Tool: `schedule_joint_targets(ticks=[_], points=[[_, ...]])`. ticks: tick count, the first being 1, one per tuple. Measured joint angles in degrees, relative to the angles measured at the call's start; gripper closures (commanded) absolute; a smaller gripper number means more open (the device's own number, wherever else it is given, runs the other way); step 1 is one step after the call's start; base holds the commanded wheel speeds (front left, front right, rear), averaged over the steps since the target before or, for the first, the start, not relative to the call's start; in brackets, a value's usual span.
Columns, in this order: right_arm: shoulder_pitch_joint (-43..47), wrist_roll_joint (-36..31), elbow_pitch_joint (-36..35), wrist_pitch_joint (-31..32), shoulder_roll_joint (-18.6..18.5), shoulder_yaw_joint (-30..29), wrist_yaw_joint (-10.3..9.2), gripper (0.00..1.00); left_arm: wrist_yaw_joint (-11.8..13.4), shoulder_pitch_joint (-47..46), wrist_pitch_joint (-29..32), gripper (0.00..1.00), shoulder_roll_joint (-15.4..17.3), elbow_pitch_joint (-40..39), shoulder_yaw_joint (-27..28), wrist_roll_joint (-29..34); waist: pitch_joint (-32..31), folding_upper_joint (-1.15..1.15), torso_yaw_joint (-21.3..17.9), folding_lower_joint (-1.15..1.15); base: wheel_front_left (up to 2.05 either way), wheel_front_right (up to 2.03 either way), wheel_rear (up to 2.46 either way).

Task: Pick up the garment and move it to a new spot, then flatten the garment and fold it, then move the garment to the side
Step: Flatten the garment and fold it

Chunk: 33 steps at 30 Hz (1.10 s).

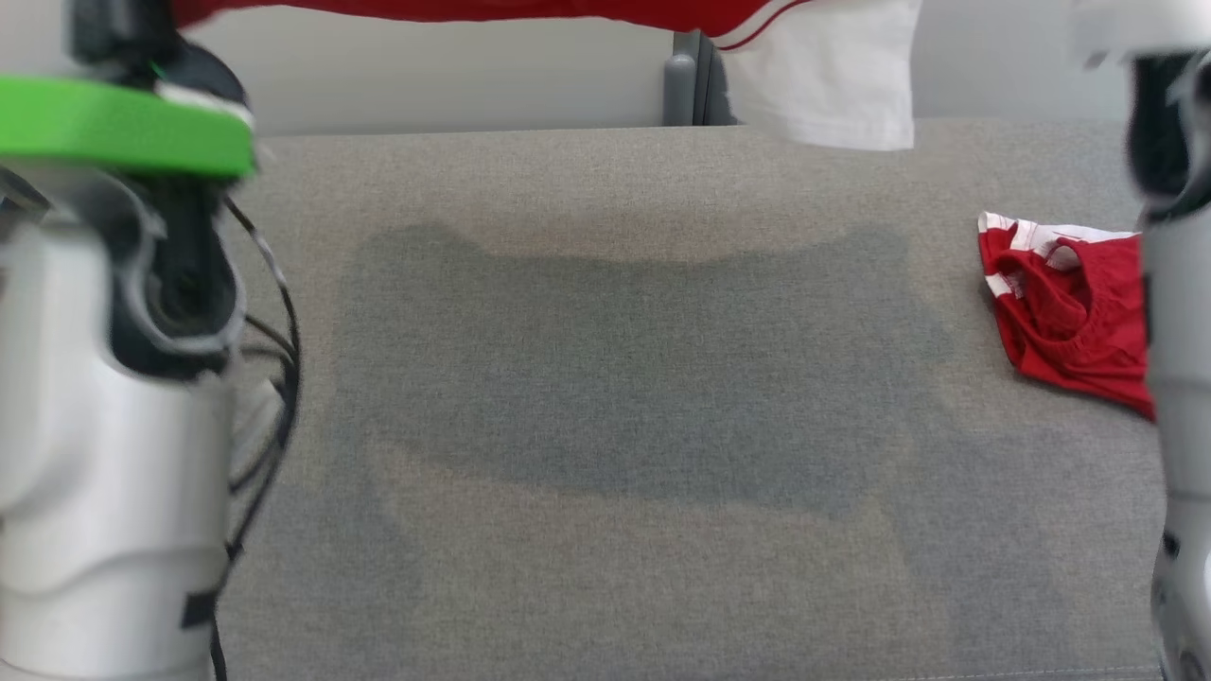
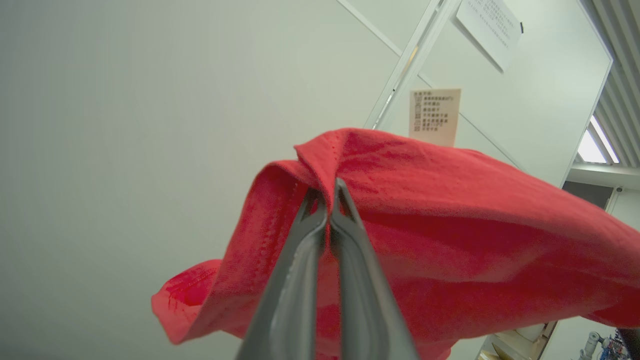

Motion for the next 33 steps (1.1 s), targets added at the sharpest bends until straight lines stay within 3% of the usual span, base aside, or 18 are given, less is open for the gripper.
schedule_joint_targets(ticks=[7, 11, 15, 23, 32, 33], points=[[25.38, 2.64, 9.83, 0.53, 1.63, 3.19, 0.51, 1.0, -0.91, 23.74, 2.87, 1.0, -2.66, 9.89, -8.32, -0.93, 1.85, 0.0, 0.02, 0.0, 0.0, 0.0, 0.0], [33.99, 4.33, 14.08, 0.56, 3.87, 3.41, 0.52, 1.0, -1.02, 30.39, 1.78, 1.0, -3.04, 15.71, -9.7, -1.32, 3.39, 0.0, -0.23, 0.0, 0.0, 0.0, 0.0], [35.74, 4.52, 15.37, 0.56, 5.41, 3.52, 0.53, 1.0, -1.9, 31.77, -0.55, 1.0, -2.67, 19.49, -9.05, -1.32, 4.54, 0.0, -1.17, 0.0, 0.0, 0.0, 0.0], [39.0, 4.83, 13.68, 0.56, 4.99, 1.07, 0.64, 1.0, -4.46, 31.88, -1.52, 1.0, -2.56, 24.28, -9.68, -1.13, 5.17, 0.0, -3.33, 0.0, 0.0, 0.0, 0.0], [42.54, 4.19, 16.79, 0.56, 5.19, 1.56, 0.77, 1.0, -5.38, 33.35, -2.27, 1.0, -2.35, 28.51, -10.54, -0.07, 4.98, 0.0, -3.67, 0.0, 0.0, 0.0, 0.0], [42.59, 4.11, 17.18, 0.56, 5.2, 1.67, 0.77, 0.96, -5.57, 33.37, -2.26, 1.0, -2.3, 29.1, -10.82, 0.36, 4.97, 0.0, -3.69, 0.0, 0.0, 0.0, 0.0]])
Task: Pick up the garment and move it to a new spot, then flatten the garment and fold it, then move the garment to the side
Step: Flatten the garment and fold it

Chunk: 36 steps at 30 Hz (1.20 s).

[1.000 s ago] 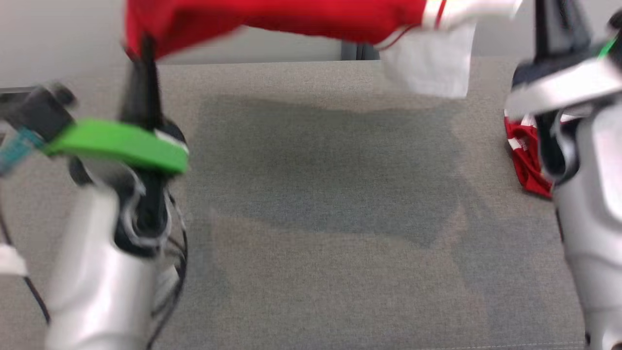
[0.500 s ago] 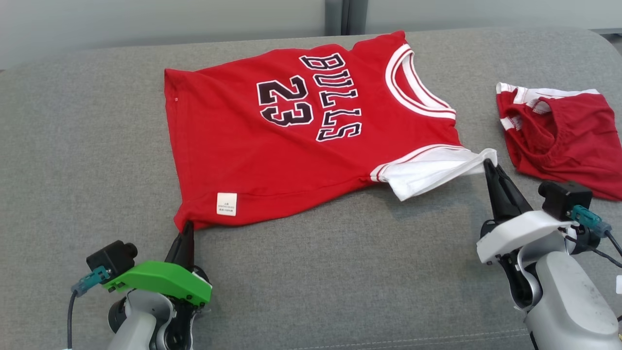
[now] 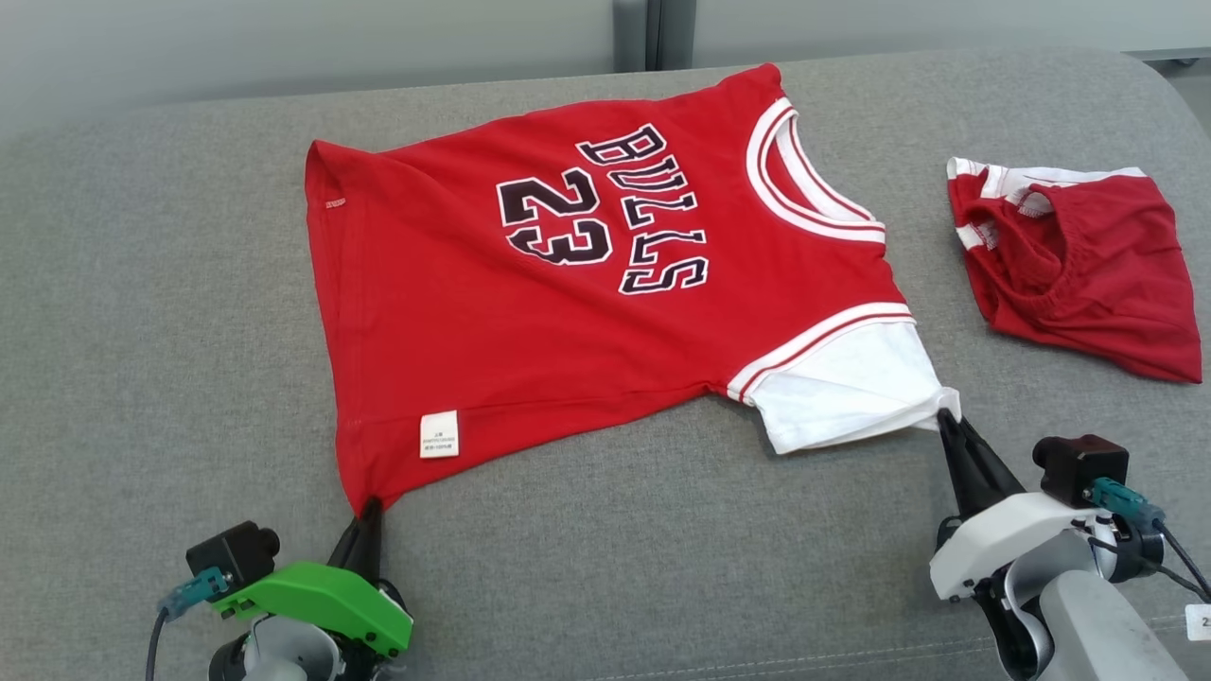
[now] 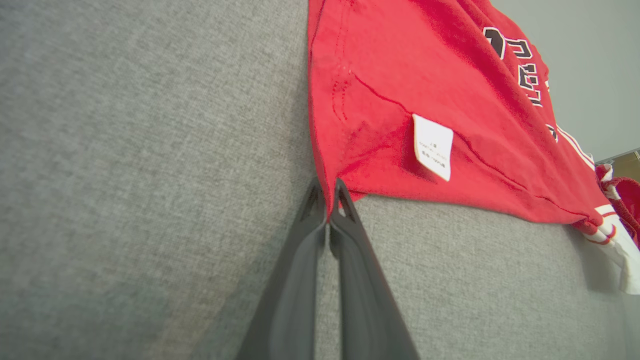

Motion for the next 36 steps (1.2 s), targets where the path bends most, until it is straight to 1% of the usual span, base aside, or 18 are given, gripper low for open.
schedule_joint_targets(ticks=[1, 2, 3, 4, 5, 6, 7, 8, 13, 17, 23, 25, 34, 36], points=[[0.0, -0.15, 0.4, 0.0, -0.02, 0.2, 0.02, 0.77, -0.14, 0.14, 0.0, 1.0, 0.01, 0.38, -0.07, 0.08, -0.01, 0.0, -0.02, 0.0, 0.0, 0.0, 0.0], [0.0, -0.48, 0.66, 0.0, -0.03, 0.62, 0.22, 0.62, -0.45, 0.37, 0.0, 1.0, 0.04, 0.64, -0.07, 0.08, -0.02, 0.0, -0.03, 0.0, 0.0, 0.0, 0.0], [0.0, -0.76, 0.91, 0.0, -0.07, 1.04, 0.24, 0.41, -0.52, 0.53, -0.02, 1.0, 0.02, 0.89, -0.03, 0.07, -0.03, 0.0, -0.03, 0.0, 0.0, 0.0, 0.0], [0.0, -1.09, 1.1, 0.0, -0.15, 1.48, 0.24, 0.0, -0.7, 0.54, -0.02, 0.84, 0.0, 1.19, 0.02, 0.04, -0.05, 0.0, -0.02, 0.0, 0.0, 0.0, 0.0], [0.01, -1.55, 1.14, 0.0, -0.29, 1.86, 0.24, 0.0, -0.88, 0.54, -0.03, 0.69, -0.02, 1.34, 0.1, -0.01, -0.09, 0.0, 0.0, 0.0, 0.0, 0.0, 0.0], [0.01, -1.92, 1.12, 0.0, -0.47, 2.08, 0.24, 0.0, -1.07, 0.54, -0.22, 0.18, -0.09, 1.44, 0.21, -0.21, -0.13, 0.0, 0.04, 0.0, 0.0, 0.0, 0.0], [0.03, -2.12, 1.09, 0.0, -0.64, 2.09, 0.24, 0.0, -1.35, 0.54, -0.29, 0.04, -0.15, 1.54, 0.31, -0.26, -0.17, 0.0, 0.07, 0.0, 0.0, 0.0, 0.0], [0.09, -2.29, 1.02, 0.0, -0.8, 2.04, 0.24, 0.0, -1.43, 0.54, -0.41, 0.0, -0.19, 1.57, 0.36, -0.36, -0.23, 0.0, 0.11, 0.0, 0.0, 0.0, 0.0], [2.24, -2.35, -0.3, 0.0, -1.49, 1.58, 0.25, 0.0, -2.47, 0.55, -1.27, 0.0, -0.23, 1.16, 1.89, -0.8, -0.73, 0.0, 0.17, 0.0, 0.0, 0.0, 0.0], [4.93, -2.33, -1.46, 0.0, -1.9, 0.71, 0.25, 0.0, -2.69, 0.82, -1.89, 0.0, 0.12, -0.16, 2.99, -0.87, -1.38, 0.0, -0.17, 0.0, 0.0, 0.0, 0.0], [6.67, 0.32, -5.05, 0.0, -1.34, -4.09, 0.25, 0.0, -2.99, 1.16, -2.46, 0.0, 1.76, -1.92, 4.64, -0.41, -2.35, 0.0, -1.09, 0.0, 0.0, 0.0, 0.0], [6.64, 0.38, -6.58, 0.0, -1.07, -4.79, 0.25, 0.0, -2.99, 1.15, -2.46, 0.0, 2.19, -1.9, 4.69, 0.49, -2.56, 0.0, -1.4, 0.0, 0.0, 0.0, 0.0], [5.28, 0.63, -11.38, -0.04, -0.78, -5.63, 0.25, 0.0, -2.81, -1.23, -2.45, 0.0, 2.41, 0.34, 1.16, 4.82, -1.56, 0.0, -1.9, 0.0, 0.0, 0.0, 0.0], [5.27, 0.62, -11.95, -0.04, -0.82, -5.63, 0.25, 0.0, -2.4, -2.32, -2.45, 0.0, 2.41, 1.01, 0.27, 5.53, -1.24, 0.0, -1.91, 0.0, 0.0, 0.0, 0.0]])
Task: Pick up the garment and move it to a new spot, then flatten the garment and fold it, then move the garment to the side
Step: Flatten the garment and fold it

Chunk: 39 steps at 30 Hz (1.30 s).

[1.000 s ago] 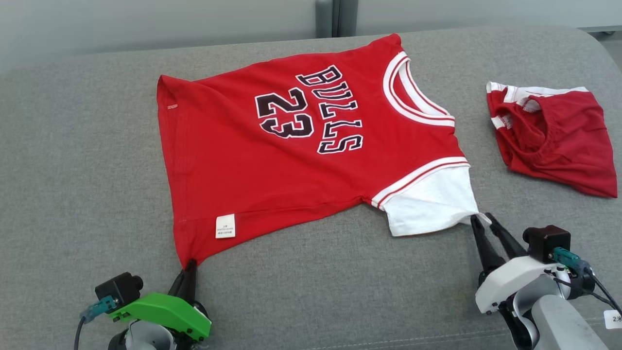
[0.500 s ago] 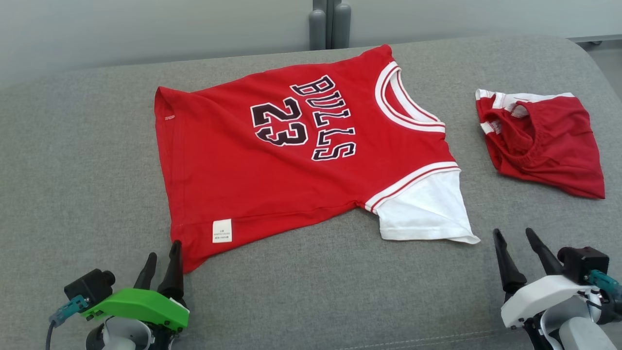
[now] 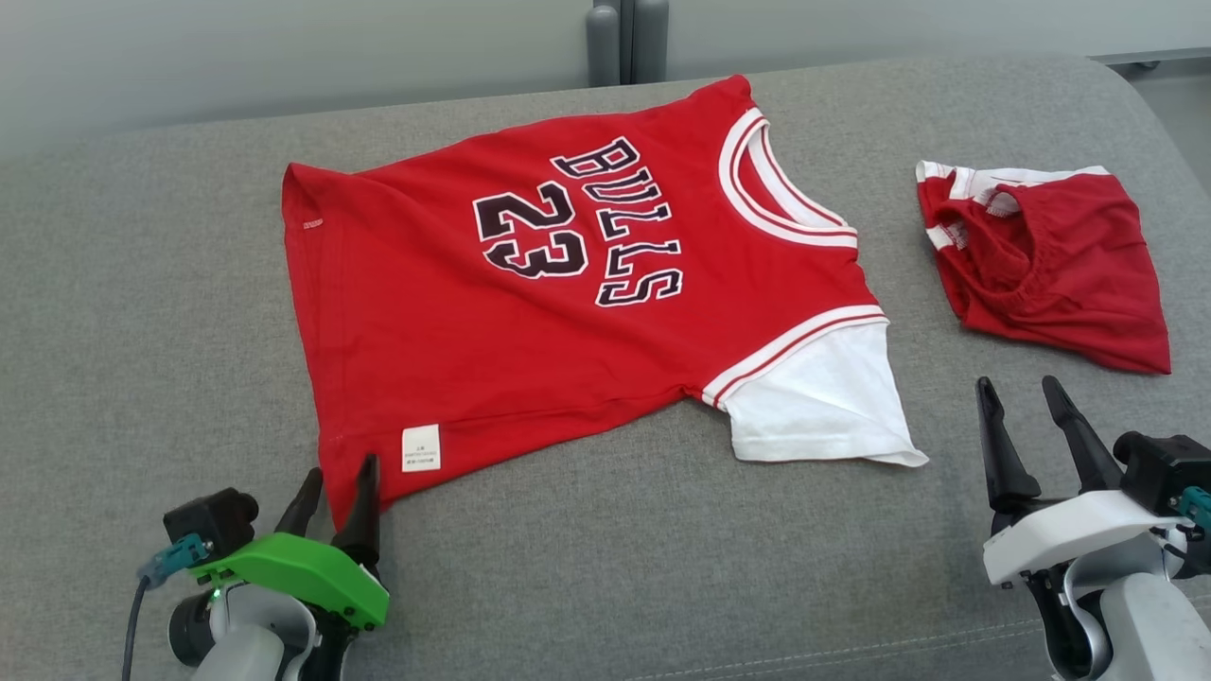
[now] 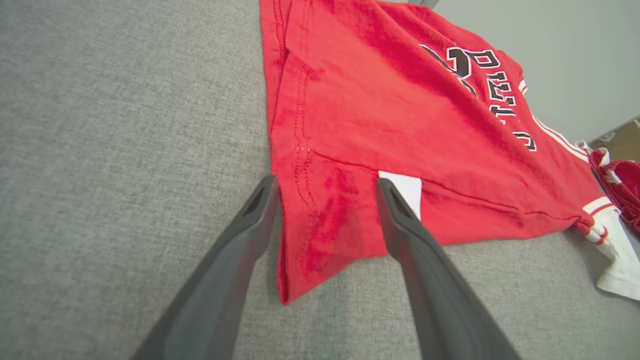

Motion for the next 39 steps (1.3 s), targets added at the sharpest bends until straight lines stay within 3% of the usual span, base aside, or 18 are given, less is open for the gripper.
schedule_joint_targets(ticks=[6, 22, 27, 31, 34, 36, 38, 39], points=[[0.02, -0.43, -1.1, 0.0, -0.29, 0.04, 0.0, 0.0, 1.16, -2.3, -0.01, 0.0, -0.29, 1.75, -0.02, 1.6, 0.81, 0.0, 0.21, 0.0, 0.0, 0.0, 0.0], [0.21, -0.45, -1.83, 0.0, -0.49, 1.69, 0.01, 0.0, 1.12, -6.19, 0.36, 0.0, -0.9, 6.67, -0.44, 1.83, 1.05, 0.0, 0.06, 0.0, 0.0, 0.0, 0.0], [0.25, -0.45, -2.09, 0.0, -1.05, 1.62, 0.01, 0.0, 0.98, -7.04, 1.85, 0.17, -1.09, 8.33, -1.34, 1.83, 1.25, 0.0, -0.33, 0.0, 0.0, 0.0, 0.0], [0.25, -0.45, -2.38, 0.0, -1.11, 1.59, 0.01, 0.0, 0.97, -7.76, 2.25, 0.49, -1.2, 8.89, -1.55, 1.85, 1.43, 0.0, -0.59, 0.0, 0.0, 0.0, 0.0], [0.26, -0.45, -2.61, 0.0, -1.11, 1.55, 0.01, 0.0, 0.98, -8.9, 2.25, 0.53, -1.31, 9.59, -1.53, 1.85, 1.56, 0.0, -0.69, 0.0, 0.0, 0.0, 0.0], [0.25, -0.45, -2.69, 0.0, -1.1, 1.56, 0.01, 0.0, 1.08, -9.31, 2.24, 0.51, -1.32, 10.34, -1.53, 2.07, 1.64, 0.0, -0.71, 0.0, 0.0, 0.0, 0.0], [0.25, -0.45, -2.76, 0.0, -1.1, 1.76, 0.01, 0.0, 1.93, -9.73, 1.99, 0.21, -1.31, 11.34, -1.2, 2.2, 1.73, 0.0, -0.73, 0.0, 0.0, 0.0, 0.0], [0.25, -0.45, -2.8, 0.0, -1.09, 1.87, 0.01, 0.0, 1.98, -9.92, 1.99, 0.18, -1.29, 11.69, -1.07, 2.2, 1.76, 0.0, -0.74, 0.0, 0.0, 0.0, 0.0]])
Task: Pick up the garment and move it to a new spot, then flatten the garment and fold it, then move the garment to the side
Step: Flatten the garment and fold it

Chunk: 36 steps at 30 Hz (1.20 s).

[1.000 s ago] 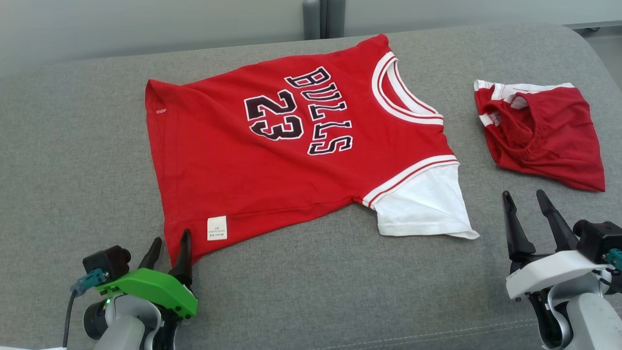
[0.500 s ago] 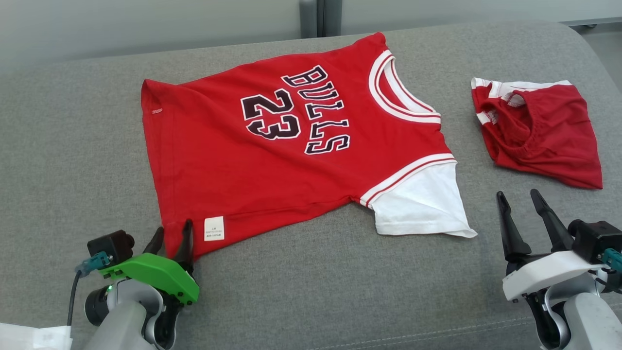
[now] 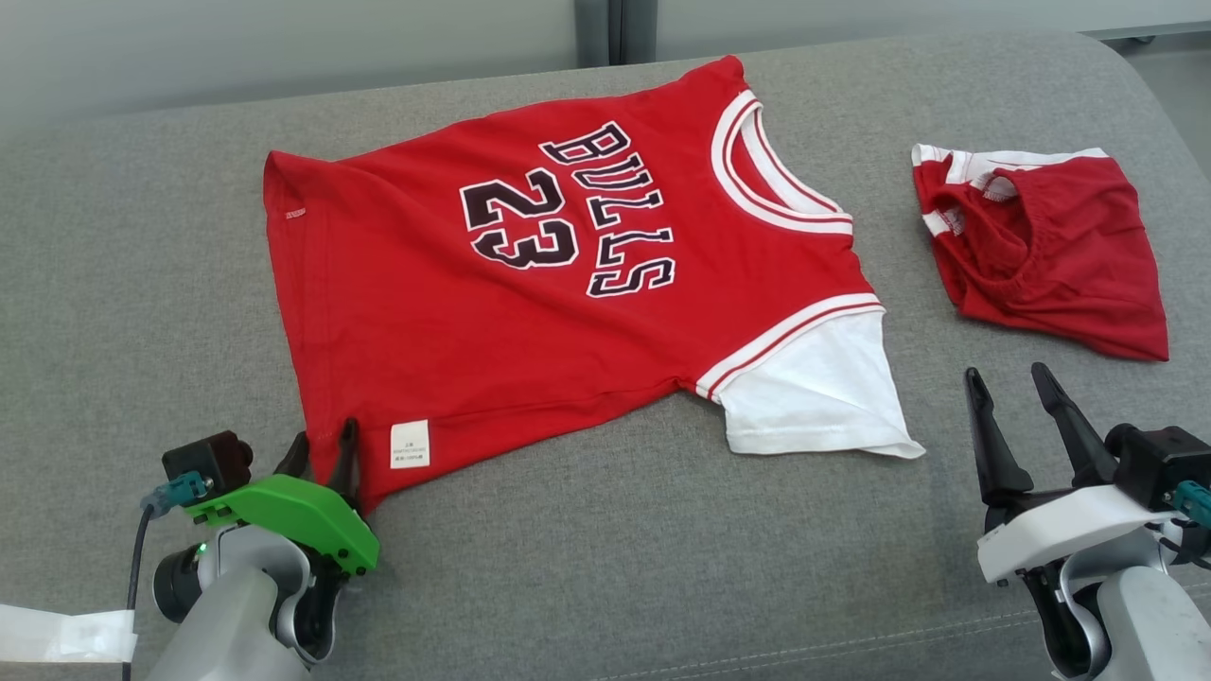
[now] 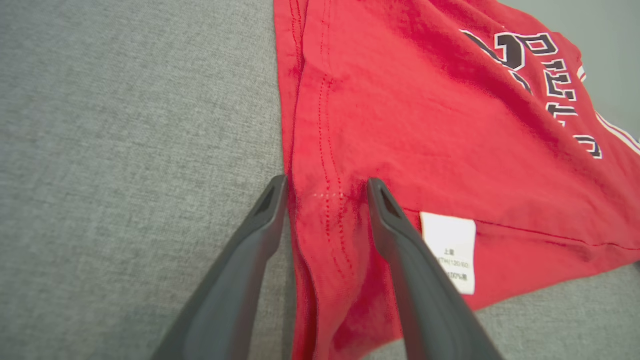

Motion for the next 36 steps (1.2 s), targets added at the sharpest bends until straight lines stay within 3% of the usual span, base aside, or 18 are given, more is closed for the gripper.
schedule_joint_targets(ticks=[1, 3, 4, 5, 7, 8, 18, 27, 36], points=[[-0.01, 0.01, -0.09, 0.0, 0.0, 0.11, 0.0, 0.0, 0.0, -0.18, 0.0, 0.18, 0.0, 0.19, 0.07, 0.0, 0.03, 0.0, -0.01, 0.0, 0.0, 0.0, 0.0], [-0.01, 0.01, -0.21, 0.0, 0.01, 0.23, 0.0, 0.0, 0.0, -0.34, 0.0, 0.3, -0.04, 0.34, 0.03, 0.0, 0.08, 0.0, -0.04, 0.0, 0.0, 0.0, 0.0], [-0.01, 0.01, -0.24, 0.0, 0.0, 0.23, 0.0, 0.0, 0.0, -0.37, 0.0, 0.52, -0.09, 0.44, 0.0, 0.0, 0.1, 0.0, -0.05, 0.0, 0.0, 0.0, 0.0], [-0.01, 0.01, -0.27, 0.0, 0.0, 0.23, 0.0, 0.0, -0.01, -0.41, 0.0, 0.59, -0.15, 0.54, -0.07, 0.0, 0.13, 0.0, -0.07, 0.0, 0.0, 0.0, 0.0], [-0.02, 0.01, -0.33, 0.0, 0.0, 0.23, 0.0, 0.0, -0.16, -0.52, -0.01, 0.94, -0.42, 0.68, -0.36, 0.0, 0.16, 0.0, -0.1, 0.0, 0.0, 0.0, 0.0], [-0.02, 0.01, -0.37, 0.0, 0.0, 0.22, 0.0, 0.0, -0.29, -0.62, -0.01, 1.0, -0.64, 0.82, -0.63, 0.0, 0.18, 0.0, -0.12, 0.0, 0.0, 0.0, 0.0], [-0.06, 0.78, -0.15, 0.0, 0.0, 1.34, 0.0, 0.0, -1.0, -2.36, -1.36, 1.0, -1.13, -0.07, 0.58, 0.73, 0.11, 0.0, -0.02, 0.0, 0.0, 0.0, 0.0], [1.52, 8.98, 3.82, 0.0, 2.33, 4.16, 0.0, 0.0, -2.59, -1.52, -2.33, 1.0, -1.22, -5.09, 2.68, 0.19, -0.25, 0.0, 1.61, 0.0, 0.0, 0.0, 0.0], [2.64, 19.47, 9.21, 0.0, 5.11, 0.77, 0.0, 0.0, -3.02, 4.27, -2.33, 1.0, -1.3, -10.76, 5.59, -0.31, -0.92, 0.0, 3.12, 0.0, 0.0, 0.0, 0.0]])
